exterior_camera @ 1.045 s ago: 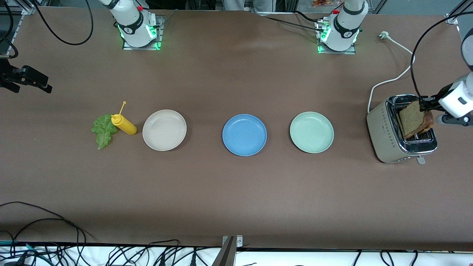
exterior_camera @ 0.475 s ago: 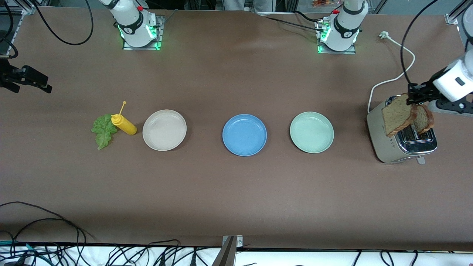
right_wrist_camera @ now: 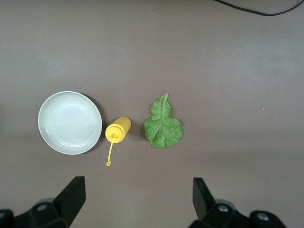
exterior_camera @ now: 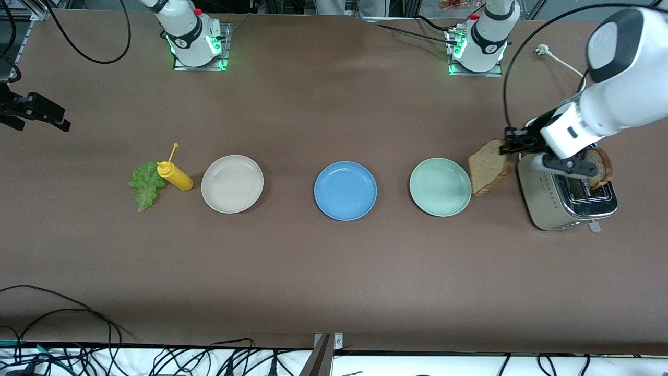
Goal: Make sandwich in blue plate with both arms
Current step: 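Lift the bread slice out and lower it onto the blue plate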
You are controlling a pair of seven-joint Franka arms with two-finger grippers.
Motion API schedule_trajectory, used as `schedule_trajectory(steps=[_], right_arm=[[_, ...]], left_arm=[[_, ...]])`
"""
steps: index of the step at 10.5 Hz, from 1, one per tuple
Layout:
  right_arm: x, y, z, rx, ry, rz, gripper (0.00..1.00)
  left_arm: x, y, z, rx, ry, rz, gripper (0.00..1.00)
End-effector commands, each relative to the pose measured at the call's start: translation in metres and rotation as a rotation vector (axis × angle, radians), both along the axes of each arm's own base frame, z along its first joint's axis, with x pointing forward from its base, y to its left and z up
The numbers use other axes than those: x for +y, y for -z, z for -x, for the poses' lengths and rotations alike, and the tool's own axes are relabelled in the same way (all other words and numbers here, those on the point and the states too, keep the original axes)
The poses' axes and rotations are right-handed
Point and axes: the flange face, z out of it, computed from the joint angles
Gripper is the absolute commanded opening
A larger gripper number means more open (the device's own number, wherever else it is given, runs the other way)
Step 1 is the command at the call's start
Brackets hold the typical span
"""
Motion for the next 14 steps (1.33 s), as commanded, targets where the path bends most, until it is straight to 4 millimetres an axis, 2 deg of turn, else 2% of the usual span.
schedule_trajectory(steps=[1,3,5,8,9,12,14], right_arm=[[0.000,-0.006,-0.001,0.001,-0.005,-0.003,1.00],[0.000,-0.006,-0.001,-0.001,-0.003,-0.003,1.00],[0.000,-0.006,-0.001,-0.001,-0.005,-0.003,1.00],[0.000,-0.006,-0.001,-0.001,-0.003,-0.003,1.00],[0.001,-0.006,-0.001,0.001,-0.007,-0.003,1.00],[0.000,-0.006,-0.001,0.001,-0.005,-0.003,1.00],[0.000,-0.006,-0.001,0.001,-0.005,-0.003,1.00]], left_arm=[[-0.052,0.044,-0.017,0.058,-0.044,0.200,0.00],[-0.097,0.070,-0.022,0.101,-0.063,0.313,0.00],[-0.144,0.092,-0.022,0.161,-0.155,0.458,0.00],[-0.204,0.135,-0.025,0.130,-0.210,0.498,0.00],[-0.230,0.149,-0.025,0.119,-0.200,0.495,0.00],[-0.274,0.192,-0.024,0.111,-0.224,0.469,0.00],[-0.283,0.217,-0.021,0.102,-0.233,0.450,0.00]])
